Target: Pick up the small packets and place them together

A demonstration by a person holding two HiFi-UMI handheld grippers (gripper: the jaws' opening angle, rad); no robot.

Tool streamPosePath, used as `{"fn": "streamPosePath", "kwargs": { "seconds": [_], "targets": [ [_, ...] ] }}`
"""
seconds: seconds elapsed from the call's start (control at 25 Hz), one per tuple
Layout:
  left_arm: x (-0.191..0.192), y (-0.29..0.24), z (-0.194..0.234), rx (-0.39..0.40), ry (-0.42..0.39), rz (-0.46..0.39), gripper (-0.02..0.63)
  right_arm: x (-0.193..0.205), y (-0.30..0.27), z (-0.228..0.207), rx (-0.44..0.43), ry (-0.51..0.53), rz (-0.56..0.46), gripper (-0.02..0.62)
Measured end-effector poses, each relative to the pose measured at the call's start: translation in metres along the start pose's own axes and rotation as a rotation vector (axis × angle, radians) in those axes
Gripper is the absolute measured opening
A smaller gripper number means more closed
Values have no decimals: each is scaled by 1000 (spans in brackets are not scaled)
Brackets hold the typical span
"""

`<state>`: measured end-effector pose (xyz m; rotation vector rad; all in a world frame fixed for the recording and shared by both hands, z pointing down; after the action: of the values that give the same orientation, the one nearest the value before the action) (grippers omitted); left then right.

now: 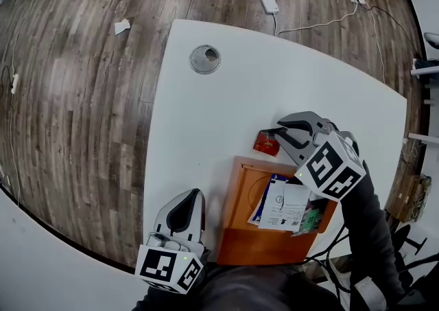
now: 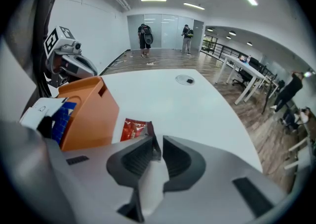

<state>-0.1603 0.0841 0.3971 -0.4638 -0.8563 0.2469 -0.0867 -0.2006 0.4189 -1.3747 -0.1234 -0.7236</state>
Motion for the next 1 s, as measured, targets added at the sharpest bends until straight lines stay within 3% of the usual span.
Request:
{"fn": "streamPosePath", "kwargs": {
  "seconds": [0.24, 0.52, 1.0],
  "targets": [
    [0, 2, 0, -6, 2, 2, 0, 1, -2, -1, -14, 7, -2, 66],
    [1, 4, -1, -17, 2, -2, 0, 3, -3, -1, -37, -17, -6, 9],
    [-3, 13, -16, 20, -38, -34, 0, -5, 28, 0, 38, -37, -39, 8]
  ]
}}
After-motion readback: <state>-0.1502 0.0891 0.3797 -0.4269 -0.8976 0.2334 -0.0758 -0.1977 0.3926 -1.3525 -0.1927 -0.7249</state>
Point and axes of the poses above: the fingertips, and each gripper's own axes: y backward along the fingers, z to its left, x out of its underside, the point moved 10 cm from there along y, backward along the fingers, and after that the axes turned 13 degrees about x, right-handed, at the moved point
